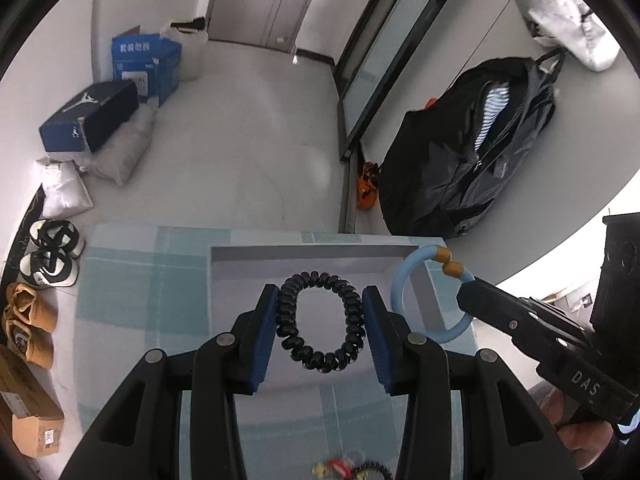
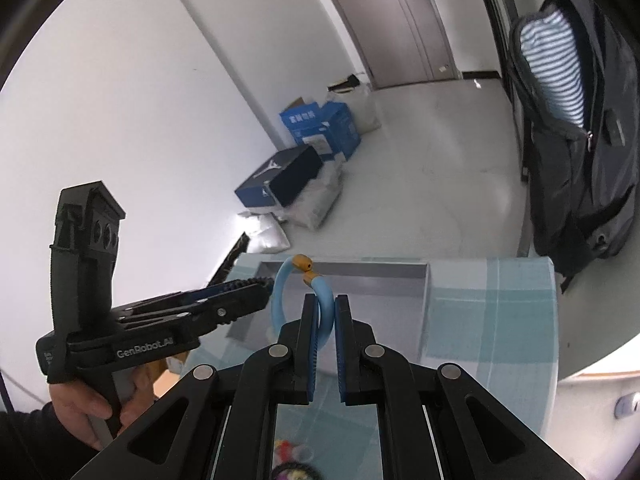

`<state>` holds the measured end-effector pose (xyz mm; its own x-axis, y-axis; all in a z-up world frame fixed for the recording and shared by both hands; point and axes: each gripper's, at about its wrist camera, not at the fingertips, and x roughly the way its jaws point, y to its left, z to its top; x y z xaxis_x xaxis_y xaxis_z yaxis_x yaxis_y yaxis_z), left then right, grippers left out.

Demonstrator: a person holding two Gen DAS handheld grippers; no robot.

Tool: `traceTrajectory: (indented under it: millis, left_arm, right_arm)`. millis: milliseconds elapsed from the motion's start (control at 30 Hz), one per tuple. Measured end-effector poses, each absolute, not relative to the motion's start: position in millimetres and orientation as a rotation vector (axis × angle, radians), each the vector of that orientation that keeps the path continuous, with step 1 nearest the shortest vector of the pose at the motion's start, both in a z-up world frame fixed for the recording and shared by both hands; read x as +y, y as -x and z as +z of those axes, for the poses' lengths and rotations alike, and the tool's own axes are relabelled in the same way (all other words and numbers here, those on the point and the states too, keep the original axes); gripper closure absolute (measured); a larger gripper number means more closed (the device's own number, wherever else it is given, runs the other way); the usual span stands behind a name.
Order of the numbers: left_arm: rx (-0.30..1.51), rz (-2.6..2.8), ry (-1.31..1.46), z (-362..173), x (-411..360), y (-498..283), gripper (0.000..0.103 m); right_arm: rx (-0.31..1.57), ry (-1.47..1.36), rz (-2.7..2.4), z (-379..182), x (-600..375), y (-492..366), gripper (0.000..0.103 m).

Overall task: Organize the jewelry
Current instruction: 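Carry both items into the gray box and open both tools, then move both tools back from the box to the jewelry pile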

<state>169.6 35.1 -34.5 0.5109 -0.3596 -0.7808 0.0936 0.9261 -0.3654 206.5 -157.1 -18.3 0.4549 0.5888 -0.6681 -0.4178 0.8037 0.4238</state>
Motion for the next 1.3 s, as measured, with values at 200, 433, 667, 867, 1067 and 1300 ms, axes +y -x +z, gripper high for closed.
traceTrajectory:
  millis: [200,433,667,867,1067,1300]
  left_arm:
    - [1.049,-0.29,0.339,-49,39,-189,0.067]
    - [1.113,-0.346,0.415,-55,41,-203,0.059]
    - [1.062,-0.332,0.442,-40,55,-187,0.026]
    - [1.034,-0.269,0.38,-28,57,-168,0.026]
    - [0.962,-0.178,0.287,-11,50,-142,0.026]
    - [0.874,-0.096,0.198,6,41,-108,0.026]
  right_arm:
    - [0.984,-0.199,0.611,-36,-151,-228,0.096]
    - [0.997,-0.173,0.634,-40,-139,-240,0.092]
    - [0.937,-0.222,0.629,-26,-151,-236,0.05]
    - [0.891,-0.215,0.609,-9,-160,-218,0.03]
    - [0.805,-0.205,0.588,12,-167,-189,0.012]
    - [0.718,-0.173,0.574,26,-171,-150,0.001]
